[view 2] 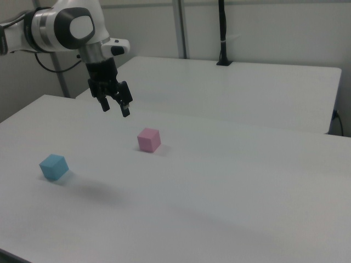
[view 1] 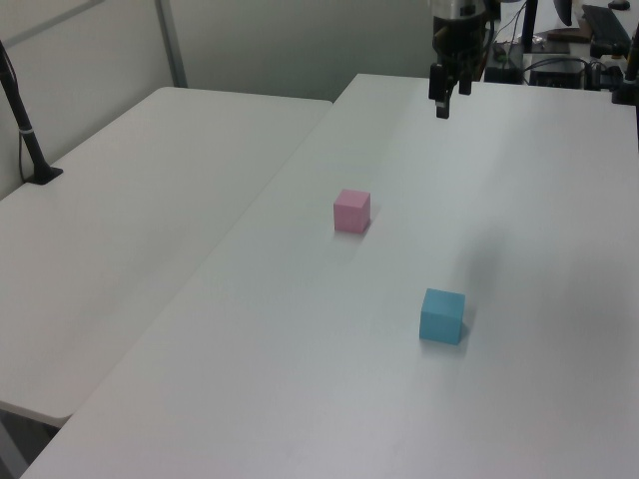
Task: Put blue cube on pink cube
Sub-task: 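Move the open gripper over the blue cube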
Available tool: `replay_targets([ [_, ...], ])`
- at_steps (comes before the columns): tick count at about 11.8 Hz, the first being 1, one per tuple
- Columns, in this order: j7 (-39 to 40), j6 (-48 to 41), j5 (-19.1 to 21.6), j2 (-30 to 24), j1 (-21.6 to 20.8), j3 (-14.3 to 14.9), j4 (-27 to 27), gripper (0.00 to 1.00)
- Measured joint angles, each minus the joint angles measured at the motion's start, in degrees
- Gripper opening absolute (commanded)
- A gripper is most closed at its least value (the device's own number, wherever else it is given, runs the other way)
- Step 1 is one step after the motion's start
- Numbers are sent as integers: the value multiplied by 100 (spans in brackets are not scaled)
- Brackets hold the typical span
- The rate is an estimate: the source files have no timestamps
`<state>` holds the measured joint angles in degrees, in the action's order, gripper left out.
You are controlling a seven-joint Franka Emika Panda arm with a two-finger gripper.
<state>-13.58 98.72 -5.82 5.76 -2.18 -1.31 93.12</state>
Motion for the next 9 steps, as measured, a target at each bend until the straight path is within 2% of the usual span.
replay_targets([
  [9,172,0,1,4,38,-44,-22,100],
])
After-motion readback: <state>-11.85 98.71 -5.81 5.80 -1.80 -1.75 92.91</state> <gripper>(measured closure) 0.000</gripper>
